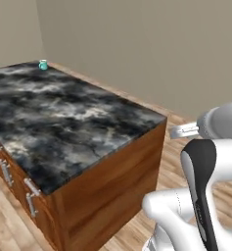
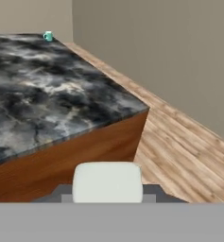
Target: Pick up the marshmallow and place it in the cup of hot chocolate on the dining counter.
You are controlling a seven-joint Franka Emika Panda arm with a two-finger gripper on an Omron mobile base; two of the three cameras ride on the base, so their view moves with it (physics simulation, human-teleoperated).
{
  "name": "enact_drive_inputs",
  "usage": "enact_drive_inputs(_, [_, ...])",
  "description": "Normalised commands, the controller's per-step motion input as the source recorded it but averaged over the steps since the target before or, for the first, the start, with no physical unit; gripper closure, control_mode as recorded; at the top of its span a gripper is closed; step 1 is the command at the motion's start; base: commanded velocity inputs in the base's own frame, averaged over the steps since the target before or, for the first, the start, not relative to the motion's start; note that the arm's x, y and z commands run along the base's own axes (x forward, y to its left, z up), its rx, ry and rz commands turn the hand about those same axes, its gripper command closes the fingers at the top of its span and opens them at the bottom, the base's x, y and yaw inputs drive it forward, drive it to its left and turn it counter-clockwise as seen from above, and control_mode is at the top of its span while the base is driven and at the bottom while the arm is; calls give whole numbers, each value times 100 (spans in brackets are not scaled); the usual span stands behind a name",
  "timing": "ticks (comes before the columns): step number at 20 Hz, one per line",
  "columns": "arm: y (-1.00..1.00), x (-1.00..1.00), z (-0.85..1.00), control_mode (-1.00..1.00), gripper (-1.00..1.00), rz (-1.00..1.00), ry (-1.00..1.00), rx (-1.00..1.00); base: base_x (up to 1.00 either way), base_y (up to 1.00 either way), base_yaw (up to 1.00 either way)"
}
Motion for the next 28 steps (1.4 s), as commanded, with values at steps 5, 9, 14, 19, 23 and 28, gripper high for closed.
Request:
enact_drive_inputs(5, [0,0,0,100,100,0,0,0,16,-100,12])
enact_drive_inputs(9, [0,0,0,100,100,0,0,0,33,-100,14])
enact_drive_inputs(14, [0,0,0,100,100,0,0,0,62,-100,20])
enact_drive_inputs(19, [0,0,0,100,100,0,0,0,77,-100,24])
enact_drive_inputs(23, [0,0,0,100,100,0,0,0,81,-100,36])
enact_drive_inputs(28, [0,0,0,100,100,0,0,0,91,-95,44])
